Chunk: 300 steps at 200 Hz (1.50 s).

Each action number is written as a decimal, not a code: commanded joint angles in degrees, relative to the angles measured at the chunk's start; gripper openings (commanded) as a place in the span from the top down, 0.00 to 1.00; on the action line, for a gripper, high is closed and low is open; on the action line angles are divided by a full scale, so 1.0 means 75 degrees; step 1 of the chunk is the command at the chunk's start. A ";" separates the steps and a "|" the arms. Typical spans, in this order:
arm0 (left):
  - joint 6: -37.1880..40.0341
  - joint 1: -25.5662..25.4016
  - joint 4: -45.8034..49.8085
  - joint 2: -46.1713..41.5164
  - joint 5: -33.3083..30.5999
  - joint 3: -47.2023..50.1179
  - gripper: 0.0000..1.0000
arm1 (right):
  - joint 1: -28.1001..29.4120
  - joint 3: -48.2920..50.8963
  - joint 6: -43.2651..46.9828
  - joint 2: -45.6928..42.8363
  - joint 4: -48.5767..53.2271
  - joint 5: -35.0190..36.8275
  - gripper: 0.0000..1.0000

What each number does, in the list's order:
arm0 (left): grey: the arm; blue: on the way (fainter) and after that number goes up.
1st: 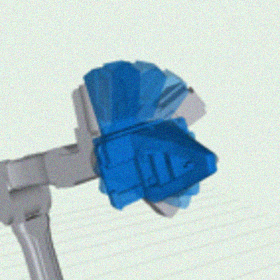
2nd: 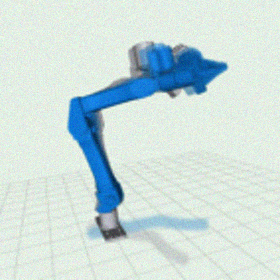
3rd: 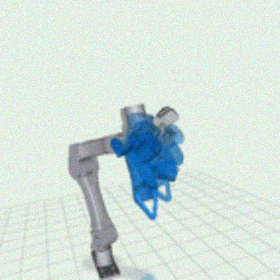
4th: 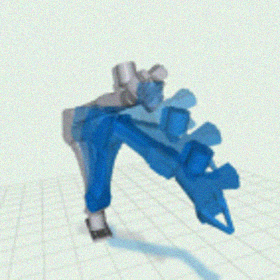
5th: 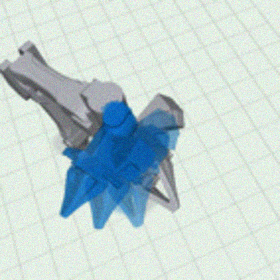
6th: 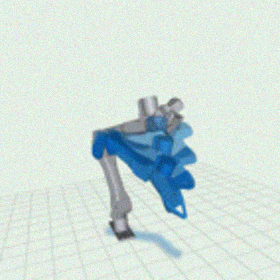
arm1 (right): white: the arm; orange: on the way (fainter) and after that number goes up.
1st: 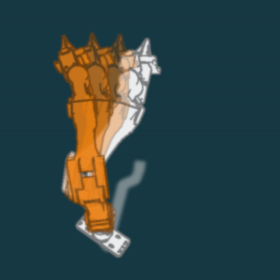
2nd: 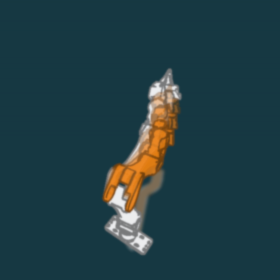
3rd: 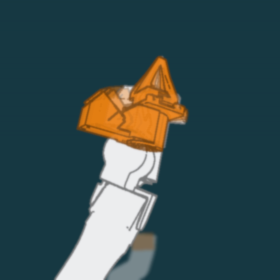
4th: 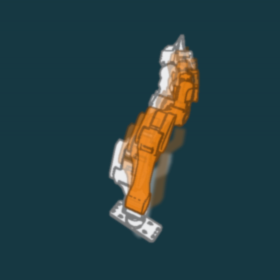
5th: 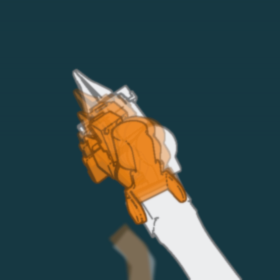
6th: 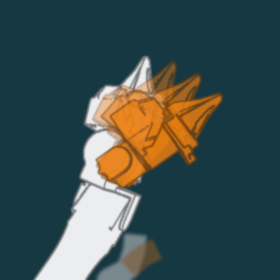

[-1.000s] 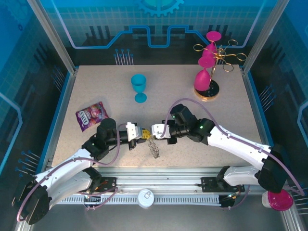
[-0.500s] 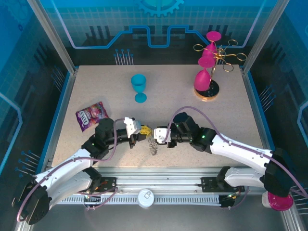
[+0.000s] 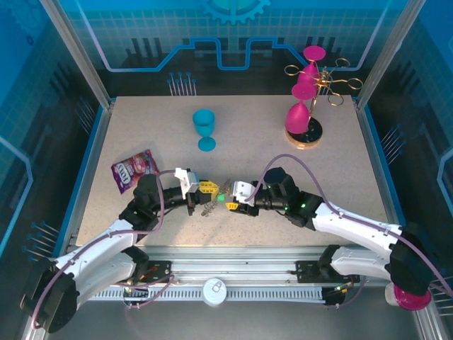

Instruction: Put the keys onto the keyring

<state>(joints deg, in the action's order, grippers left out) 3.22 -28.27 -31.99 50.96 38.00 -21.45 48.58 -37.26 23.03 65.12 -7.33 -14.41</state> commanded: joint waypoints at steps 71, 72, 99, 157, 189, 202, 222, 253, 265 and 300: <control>-0.0290 0.0068 -0.0476 -0.0036 0.0015 0.0054 1.00 | 0.0015 0.0500 -0.1834 0.0877 -0.2609 -0.0790 0.55; -0.0290 0.0067 -0.0473 -0.0034 0.0006 0.0057 1.00 | 0.0015 0.0501 -0.1831 0.0867 -0.2603 -0.0776 0.55; -0.0197 0.0067 -0.0368 -0.0086 -0.0220 0.0081 1.00 | -0.0017 0.0676 -0.1632 0.0513 -0.2325 -0.0110 0.52; -0.0271 0.0066 -0.0165 -0.0250 -0.0791 0.0109 1.00 | 0.0107 0.1012 -0.1162 -0.0209 -0.2009 0.0901 0.46; -0.0346 0.0066 -0.0130 -0.0336 -0.0833 0.0118 1.00 | 0.0348 0.0838 -0.1028 0.0182 -0.2361 0.0949 0.47; -0.0354 0.0074 -0.0116 -0.0363 -0.0844 0.0122 1.00 | 0.0410 0.0776 -0.0997 0.0367 -0.2511 0.0943 0.48; -0.0371 0.0071 -0.0091 -0.0409 -0.0914 0.0125 1.00 | 0.0515 0.0728 -0.1043 0.0543 -0.2803 0.0810 0.49; -0.0490 0.0071 -0.0143 -0.0420 -0.1155 0.0161 1.00 | 0.0661 0.0737 -0.1187 0.0669 -0.3252 0.0988 0.48; -0.0574 0.0072 -0.0204 -0.0425 -0.1249 0.0176 1.00 | 0.0724 0.0745 -0.1260 0.0726 -0.3466 0.1120 0.46; -0.0766 0.0072 -0.0331 -0.0441 -0.1363 0.0232 1.00 | 0.0920 0.0690 -0.1228 0.1013 -0.4007 0.1702 0.44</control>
<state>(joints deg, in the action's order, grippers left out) -0.45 -28.23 -31.64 48.73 29.12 -20.38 54.24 -30.44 14.02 71.37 -31.42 -5.74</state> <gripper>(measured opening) 0.049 0.556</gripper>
